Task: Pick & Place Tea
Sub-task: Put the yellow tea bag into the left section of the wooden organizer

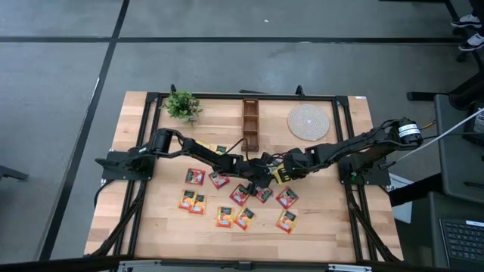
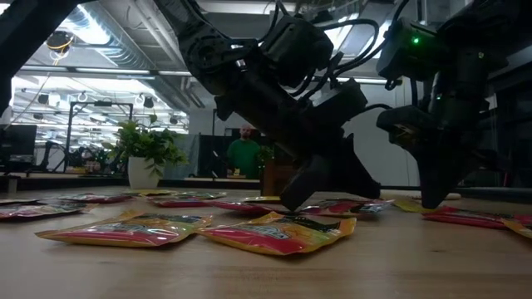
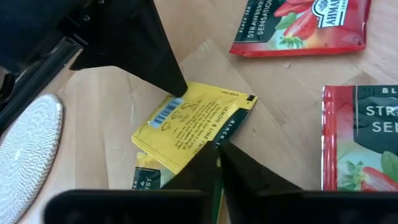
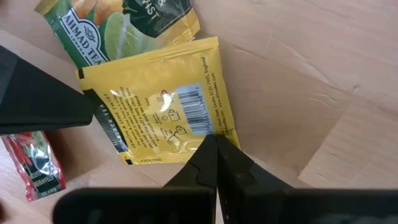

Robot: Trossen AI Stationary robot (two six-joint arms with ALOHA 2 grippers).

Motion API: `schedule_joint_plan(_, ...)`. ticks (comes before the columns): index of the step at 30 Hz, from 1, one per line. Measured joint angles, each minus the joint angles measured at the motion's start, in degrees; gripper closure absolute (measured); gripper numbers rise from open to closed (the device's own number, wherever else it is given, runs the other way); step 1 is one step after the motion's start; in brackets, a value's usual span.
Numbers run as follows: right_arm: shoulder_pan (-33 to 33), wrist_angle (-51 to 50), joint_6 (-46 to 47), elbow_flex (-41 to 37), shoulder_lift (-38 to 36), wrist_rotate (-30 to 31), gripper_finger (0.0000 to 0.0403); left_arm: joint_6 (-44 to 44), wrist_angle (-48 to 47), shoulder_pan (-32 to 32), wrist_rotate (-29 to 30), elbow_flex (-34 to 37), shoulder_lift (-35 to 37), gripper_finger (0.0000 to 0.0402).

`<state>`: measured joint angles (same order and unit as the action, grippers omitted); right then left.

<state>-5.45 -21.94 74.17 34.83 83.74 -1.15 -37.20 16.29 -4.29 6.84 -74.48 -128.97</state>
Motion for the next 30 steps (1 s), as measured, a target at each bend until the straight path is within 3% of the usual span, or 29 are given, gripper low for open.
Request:
schedule_joint_plan(14, 0.0, 1.3, 0.0, -0.1, 0.0, -0.3, 0.0402, -1.1, -6.7, -0.1, 2.6, -5.3, -0.3, 0.0400)
schedule_joint_plan(30, -0.1, 2.7, -1.2, 0.0, -1.4, -1.6, 0.0402, -3.6, -11.1, -0.2, 7.7, -5.2, 3.4, 0.0400)
